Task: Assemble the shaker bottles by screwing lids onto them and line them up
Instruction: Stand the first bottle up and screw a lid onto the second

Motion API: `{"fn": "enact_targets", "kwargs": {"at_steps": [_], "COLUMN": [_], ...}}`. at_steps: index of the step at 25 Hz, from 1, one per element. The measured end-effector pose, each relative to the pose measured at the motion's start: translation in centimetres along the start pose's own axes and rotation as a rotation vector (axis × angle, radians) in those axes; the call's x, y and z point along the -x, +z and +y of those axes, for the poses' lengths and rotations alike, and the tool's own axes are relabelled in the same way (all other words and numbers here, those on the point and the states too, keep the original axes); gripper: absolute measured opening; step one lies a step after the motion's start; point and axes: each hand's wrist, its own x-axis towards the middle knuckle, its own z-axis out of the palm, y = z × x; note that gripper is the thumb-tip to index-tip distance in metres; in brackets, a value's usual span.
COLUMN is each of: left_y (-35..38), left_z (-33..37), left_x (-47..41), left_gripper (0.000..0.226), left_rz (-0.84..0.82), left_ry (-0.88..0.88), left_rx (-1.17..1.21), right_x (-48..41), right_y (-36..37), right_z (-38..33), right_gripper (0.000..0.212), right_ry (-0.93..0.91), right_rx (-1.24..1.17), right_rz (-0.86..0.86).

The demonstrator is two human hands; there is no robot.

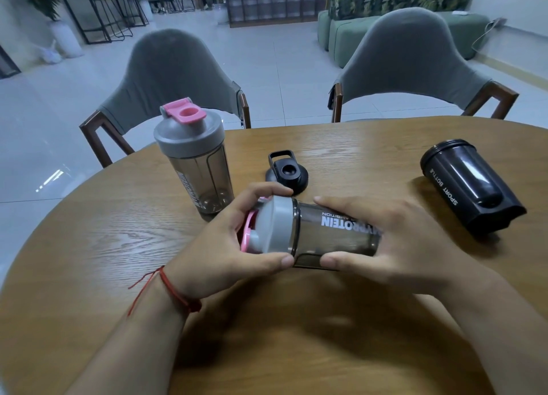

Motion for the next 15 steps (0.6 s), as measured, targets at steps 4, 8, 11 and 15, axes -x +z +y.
{"fn": "enact_targets", "kwargs": {"at_steps": [4,8,11,15], "left_y": [-0.1,0.8,0.4,0.5], "left_z": [-0.1,-0.2,-0.2,-0.6], "left_x": [-0.4,-0.9,-0.9,-1.1], "left_gripper": [0.084,0.077,0.075,0.074], "left_rz": [0.099,0.166,0.145,0.156], "left_ry": [0.001,-0.050,-0.077,-0.105], "left_rx": [-0.020,0.148,0.145,0.273], "right_x": [-0.2,-0.3,-0.3,-0.4], "right_y": [0.4,0.7,0.7,0.9], "right_z": [-0.3,0.0,0.2,0.3], "right_gripper": [0.083,0.082,0.083,0.081], "right_ry": [-0.027,-0.102,-0.135,-0.180], "right_rx": [0.037,0.163,0.159,0.191], "right_rz": [0.057,0.152,0.172,0.203]}}
